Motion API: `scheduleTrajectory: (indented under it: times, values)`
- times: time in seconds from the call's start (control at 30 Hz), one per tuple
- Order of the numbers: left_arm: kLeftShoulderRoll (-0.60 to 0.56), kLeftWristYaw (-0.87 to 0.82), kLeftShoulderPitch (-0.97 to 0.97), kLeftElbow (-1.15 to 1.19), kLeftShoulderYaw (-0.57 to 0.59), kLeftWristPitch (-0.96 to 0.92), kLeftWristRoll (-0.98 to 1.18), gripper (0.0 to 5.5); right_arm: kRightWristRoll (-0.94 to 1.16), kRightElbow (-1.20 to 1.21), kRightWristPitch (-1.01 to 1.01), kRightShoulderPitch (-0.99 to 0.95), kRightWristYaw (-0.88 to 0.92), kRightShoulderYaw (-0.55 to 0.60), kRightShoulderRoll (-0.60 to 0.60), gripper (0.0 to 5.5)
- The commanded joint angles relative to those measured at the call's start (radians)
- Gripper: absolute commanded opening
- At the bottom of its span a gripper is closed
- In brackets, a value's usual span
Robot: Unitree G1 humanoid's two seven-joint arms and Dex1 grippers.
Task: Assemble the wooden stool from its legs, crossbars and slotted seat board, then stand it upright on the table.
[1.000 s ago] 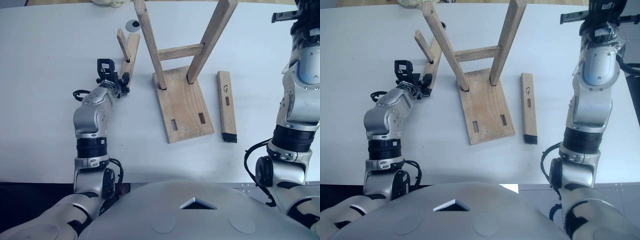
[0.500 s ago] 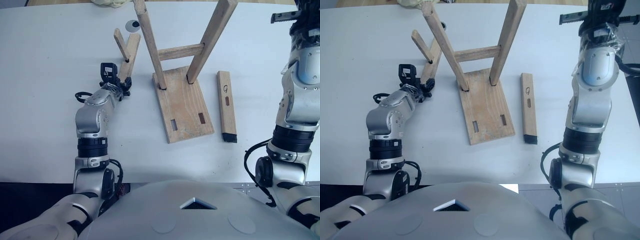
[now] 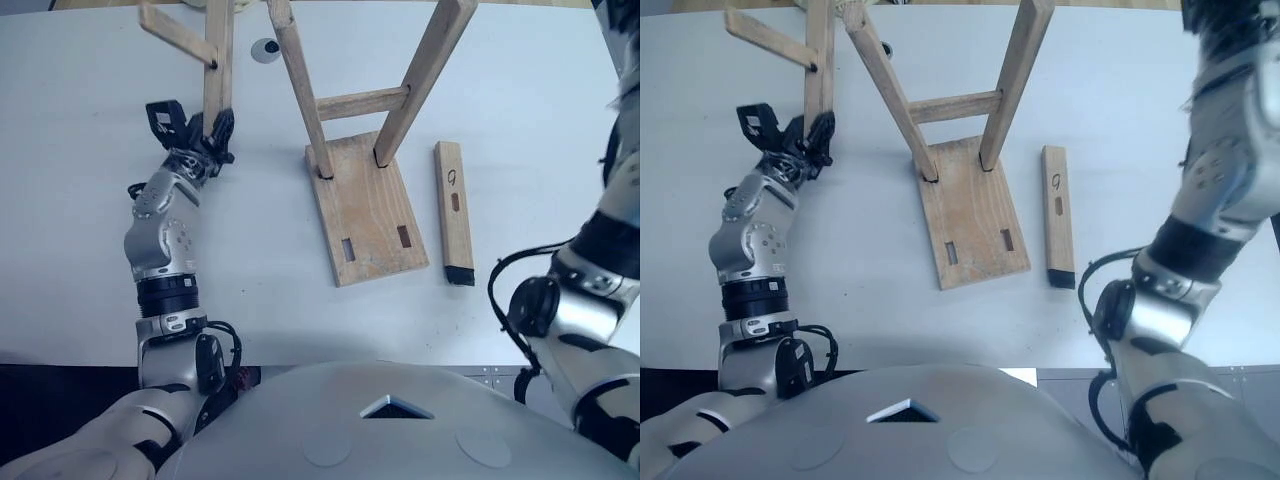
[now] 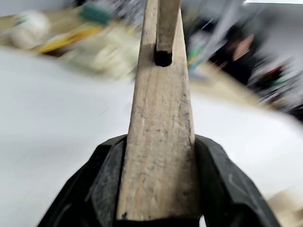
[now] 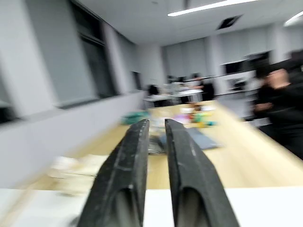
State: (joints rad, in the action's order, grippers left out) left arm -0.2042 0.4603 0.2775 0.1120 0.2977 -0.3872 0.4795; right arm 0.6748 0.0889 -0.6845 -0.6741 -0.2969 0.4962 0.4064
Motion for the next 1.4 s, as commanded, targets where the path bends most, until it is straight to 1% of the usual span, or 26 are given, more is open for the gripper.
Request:
scheduleTrajectory:
  times: [0.03, 0.13, 0.23, 0.3, 0.37, 0.57, 0.6, 0.63, 0.7, 0.73, 0.9, 1.1, 1.33, 1.4]
  values:
    - [-0.059, 0.212, 0.143, -0.059, 0.049, -0.113, 0.256, 2.01, 0.371, -0.172, -0.324, -0.219, -0.08, 0.122, 0.116, 1.43]
    - [-0.101, 0.314, 0.243, -0.08, 0.051, -0.243, 0.421, 2.01, 0.495, -0.306, -0.484, -0.33, -0.155, 0.11, 0.183, 1.91]
    - [-0.129, 0.38, 0.325, -0.112, 0.034, -0.371, 0.563, 2.01, 0.573, -0.323, -0.615, -0.377, -0.303, 0.034, 0.229, 2.36]
    - [-0.135, 0.402, 0.348, -0.144, 0.007, -0.419, 0.608, 2.01, 0.583, -0.3, -0.65, -0.385, -0.378, -0.024, 0.24, 2.57]
    - [-0.134, 0.408, 0.354, -0.163, -0.015, -0.437, 0.618, 2.01, 0.58, -0.299, -0.658, -0.393, -0.419, -0.057, 0.245, 2.88]
    - [-0.122, 0.416, 0.322, -0.211, -0.077, -0.445, 0.612, 2.01, 0.584, -0.317, -0.659, -0.415, -0.446, -0.085, 0.24, 3.8]
    - [-0.124, 0.42, 0.31, -0.222, -0.084, -0.446, 0.612, 2.01, 0.58, -0.322, -0.656, -0.418, -0.439, -0.087, 0.236, 4.04]
    - [-0.126, 0.426, 0.299, -0.231, -0.093, -0.447, 0.61, 2.01, 0.571, -0.332, -0.651, -0.423, -0.428, -0.089, 0.23, 4.09]
    - [-0.126, 0.43, 0.283, -0.242, -0.108, -0.446, 0.603, 2.01, 0.562, -0.359, -0.646, -0.436, -0.405, -0.09, 0.22, 4.48]
    - [-0.127, 0.434, 0.274, -0.246, -0.121, -0.441, 0.591, 2.01, 0.568, -0.38, -0.651, -0.449, -0.393, -0.084, 0.215, 4.55]
    - [-0.123, 0.449, 0.236, -0.272, -0.182, -0.415, 0.538, 2.01, 0.605, -0.428, -0.699, -0.5, -0.327, -0.079, 0.186, 4.56]
    - [-0.105, 0.449, 0.22, -0.268, -0.213, -0.382, 0.504, 2.01, 0.651, -0.425, -0.737, -0.484, -0.264, -0.052, 0.153, 3.53]
    - [-0.098, 0.442, 0.219, -0.263, -0.225, -0.359, 0.491, 2.01, 0.685, -0.416, -0.748, -0.467, -0.223, -0.02, 0.14, 2.52]
    - [-0.094, 0.438, 0.22, -0.26, -0.226, -0.353, 0.485, 2.01, 0.693, -0.415, -0.745, -0.465, -0.213, -0.012, 0.138, 2.34]
